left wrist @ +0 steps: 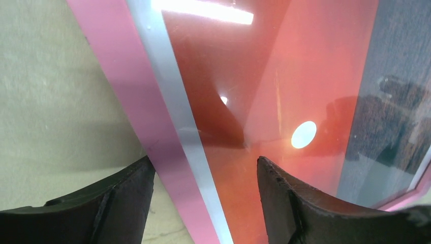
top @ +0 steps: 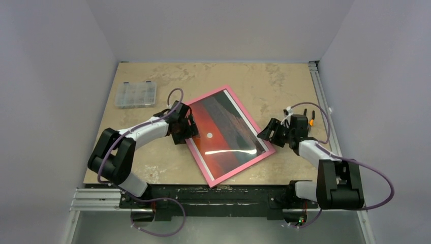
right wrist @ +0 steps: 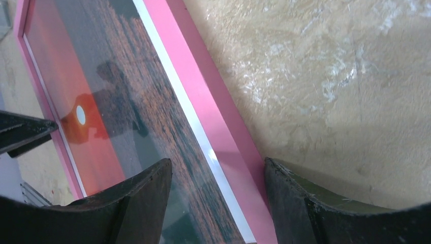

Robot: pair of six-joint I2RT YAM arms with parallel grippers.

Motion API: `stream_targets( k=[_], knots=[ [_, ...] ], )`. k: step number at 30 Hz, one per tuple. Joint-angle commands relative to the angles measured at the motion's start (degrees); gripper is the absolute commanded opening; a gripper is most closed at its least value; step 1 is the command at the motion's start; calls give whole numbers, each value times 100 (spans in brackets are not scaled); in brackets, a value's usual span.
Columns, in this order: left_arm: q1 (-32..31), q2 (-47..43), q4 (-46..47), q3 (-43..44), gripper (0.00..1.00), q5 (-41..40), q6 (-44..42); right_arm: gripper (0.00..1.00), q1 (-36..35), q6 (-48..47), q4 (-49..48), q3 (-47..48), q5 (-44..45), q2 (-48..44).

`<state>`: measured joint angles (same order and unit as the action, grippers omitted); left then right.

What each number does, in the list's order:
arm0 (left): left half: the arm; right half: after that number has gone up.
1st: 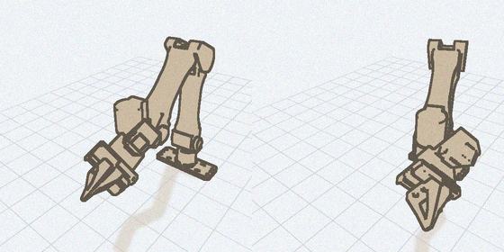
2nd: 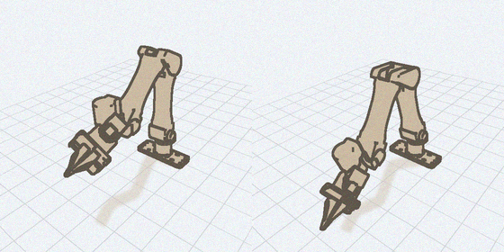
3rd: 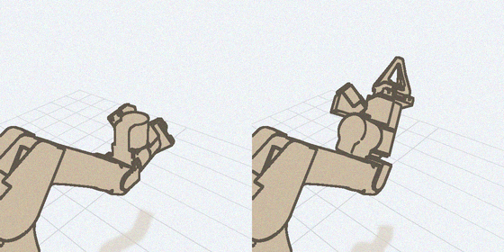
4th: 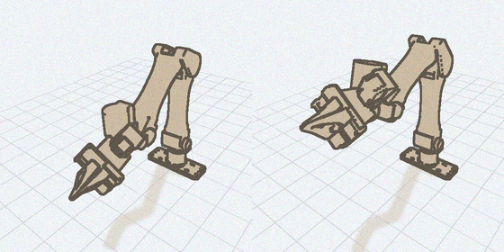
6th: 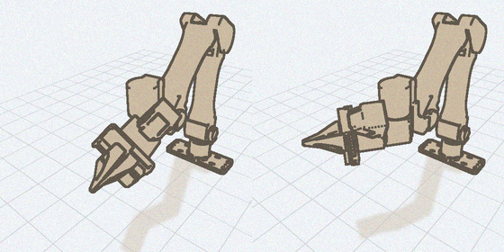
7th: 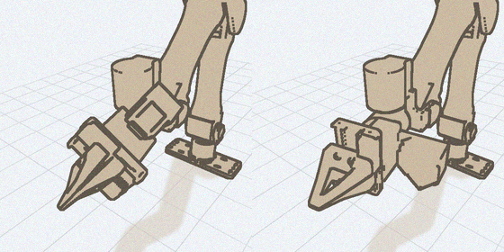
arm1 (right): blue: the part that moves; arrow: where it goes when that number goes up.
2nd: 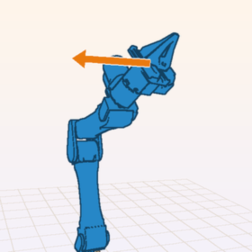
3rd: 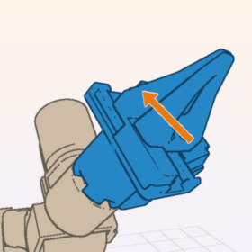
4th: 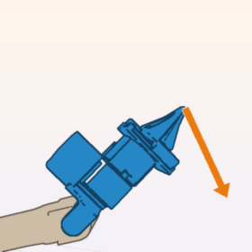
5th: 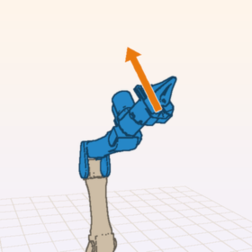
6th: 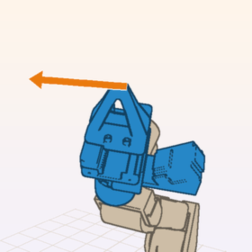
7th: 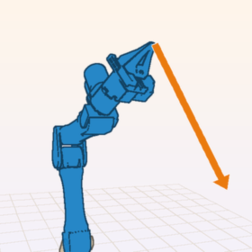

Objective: Put the photo into the frame
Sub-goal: Adjust the photo frame at the center of the board.

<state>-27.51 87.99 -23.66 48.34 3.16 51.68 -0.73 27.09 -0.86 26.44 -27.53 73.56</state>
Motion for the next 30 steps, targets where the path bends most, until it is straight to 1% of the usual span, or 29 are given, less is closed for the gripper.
stream_targets(
  k=[1,8,14,19,22,25,30],
  knots=[
    [-71,578,657,791,67,681,-183,65,-227,458,542,-472,-601,-280],
    [-71,1402,520,1823,68,973,-273,65,-417,692,711,-806,-660,-864],
    [-100,1883,700,2348,70,1290,-179,66,-510,987,695,-1024,-731,-1226],
    [-163,2101,588,2659,72,1321,-239,66,-534,983,776,-1083,-702,-1313],
    [-162,2099,355,2739,75,1155,-383,67,-533,963,781,-1068,-663,-1302],
    [-163,1937,50,2713,80,814,-559,67,-535,920,813,-983,-615,-1247],
    [-162,1338,-460,2337,87,68,-840,69,-531,808,892,-779,-513,-1148]
  ],
)
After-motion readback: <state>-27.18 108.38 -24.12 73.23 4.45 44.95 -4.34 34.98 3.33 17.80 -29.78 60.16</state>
